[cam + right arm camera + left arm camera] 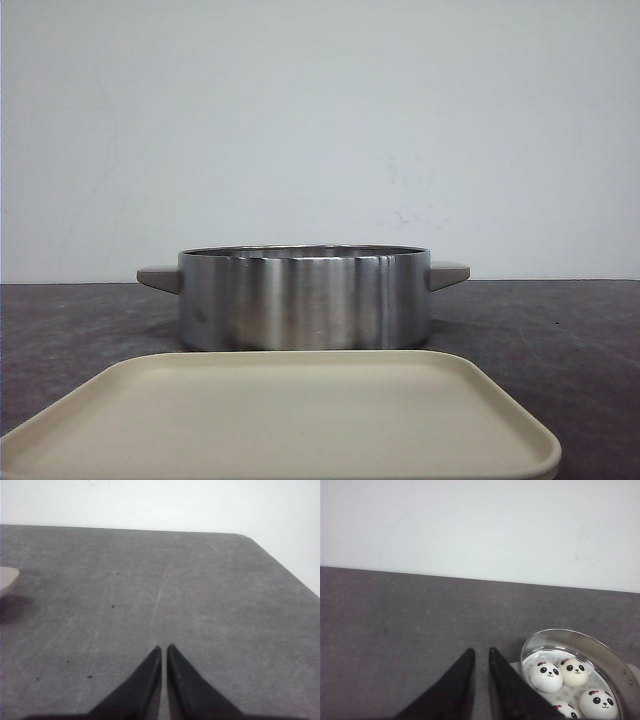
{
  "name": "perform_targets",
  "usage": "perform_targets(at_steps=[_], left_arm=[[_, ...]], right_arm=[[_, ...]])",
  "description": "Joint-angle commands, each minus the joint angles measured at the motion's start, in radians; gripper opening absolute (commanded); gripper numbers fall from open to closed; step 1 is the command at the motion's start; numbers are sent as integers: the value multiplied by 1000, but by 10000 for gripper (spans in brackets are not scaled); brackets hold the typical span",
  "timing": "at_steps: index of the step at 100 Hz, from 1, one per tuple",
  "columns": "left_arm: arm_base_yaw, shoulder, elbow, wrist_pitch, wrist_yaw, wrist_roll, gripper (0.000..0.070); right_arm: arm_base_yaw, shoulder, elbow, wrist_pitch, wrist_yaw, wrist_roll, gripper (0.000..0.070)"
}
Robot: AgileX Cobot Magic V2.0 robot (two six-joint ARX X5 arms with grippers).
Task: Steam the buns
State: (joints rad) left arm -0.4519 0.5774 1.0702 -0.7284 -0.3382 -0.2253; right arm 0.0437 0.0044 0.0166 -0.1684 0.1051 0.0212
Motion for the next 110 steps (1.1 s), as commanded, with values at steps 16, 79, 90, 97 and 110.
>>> perform_targets(at_steps=[16, 79, 90, 97, 110], left_arm=[[-3, 4, 9, 10, -3, -2, 0], [-2, 3, 9, 9, -5, 18, 0], [10, -5, 2, -16, -6, 69, 0], [23, -18, -54, -1, -5, 88, 0], [67, -90, -301, 175, -1, 86, 0]], right_arm=[[-1, -1, -4, 11, 0, -10, 12], [-1, -1, -4, 11, 0, -10, 12], [-1, -1, -4, 11, 0, -10, 12], [-1, -1, -4, 11, 0, -10, 12], [-1, -1, -4, 11, 0, -10, 12]])
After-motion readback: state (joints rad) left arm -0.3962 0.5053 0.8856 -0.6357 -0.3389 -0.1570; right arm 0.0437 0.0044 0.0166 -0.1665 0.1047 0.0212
